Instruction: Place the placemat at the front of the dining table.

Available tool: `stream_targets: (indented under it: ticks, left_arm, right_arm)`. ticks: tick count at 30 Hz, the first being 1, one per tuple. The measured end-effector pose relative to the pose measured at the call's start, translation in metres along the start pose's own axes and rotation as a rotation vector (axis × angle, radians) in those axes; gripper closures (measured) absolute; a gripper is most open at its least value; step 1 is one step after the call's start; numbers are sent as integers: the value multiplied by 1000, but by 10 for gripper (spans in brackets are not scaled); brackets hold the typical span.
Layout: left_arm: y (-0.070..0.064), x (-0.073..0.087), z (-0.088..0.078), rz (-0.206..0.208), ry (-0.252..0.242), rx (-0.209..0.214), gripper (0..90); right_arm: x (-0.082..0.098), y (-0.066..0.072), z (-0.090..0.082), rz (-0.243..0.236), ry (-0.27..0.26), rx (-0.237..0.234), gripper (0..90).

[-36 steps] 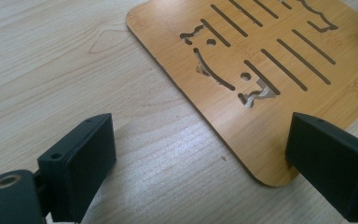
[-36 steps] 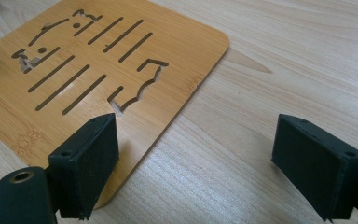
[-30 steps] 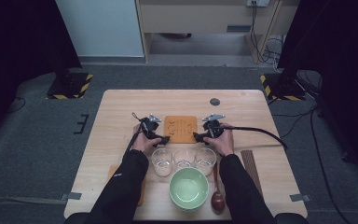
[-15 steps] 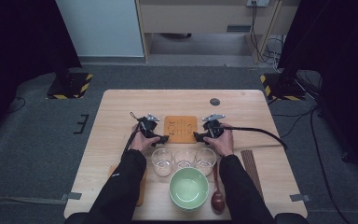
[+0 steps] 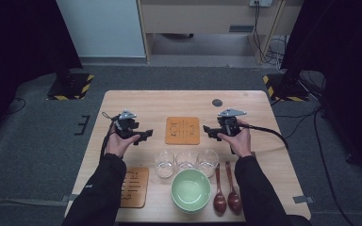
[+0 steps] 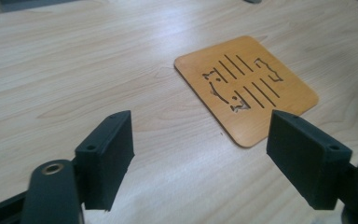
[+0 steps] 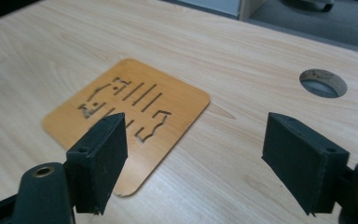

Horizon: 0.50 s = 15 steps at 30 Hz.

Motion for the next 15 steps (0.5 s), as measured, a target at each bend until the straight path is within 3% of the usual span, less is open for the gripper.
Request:
stream_targets:
  ticks: [3,5,7,9,10,11,12,15]
  left_arm:
    - [3,9,-18,-44,-26,-12,232]
    - [5,17,-28,-56,-39,-22,210]
    - [6,26,-37,-71,-53,-17,206]
    - [7,35,-43,-92,-74,-1,224]
    - [7,41,-48,-122,-101,17,237]
    - [7,41,-48,-122,-101,17,234]
    - [8,46,-51,-153,-122,33,231]
    - [9,53,-56,-170,-136,34,202]
  right_arm:
    - [1,1,-18,-4,-9,-27,226]
    - [4,2,-29,9,-15,-59,226]
    - [8,0,-41,3,-23,-62,226]
    - [14,-1,-52,24,2,-77,227]
    - [18,-2,-58,31,20,-90,229]
    - [24,-4,-67,33,33,-98,225]
    - [27,-5,-70,32,33,-95,225]
    - [36,-9,-82,21,62,-98,215]
Point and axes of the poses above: each handheld gripper's, and its own axes: z roughly forward along the jaws, x roughly out of its underside, y roughly to its left, the point moved 7 cm from there along z, roughly forward along the jaws, and after that the axes turned 8 degrees about y, right-handed, at the moved point
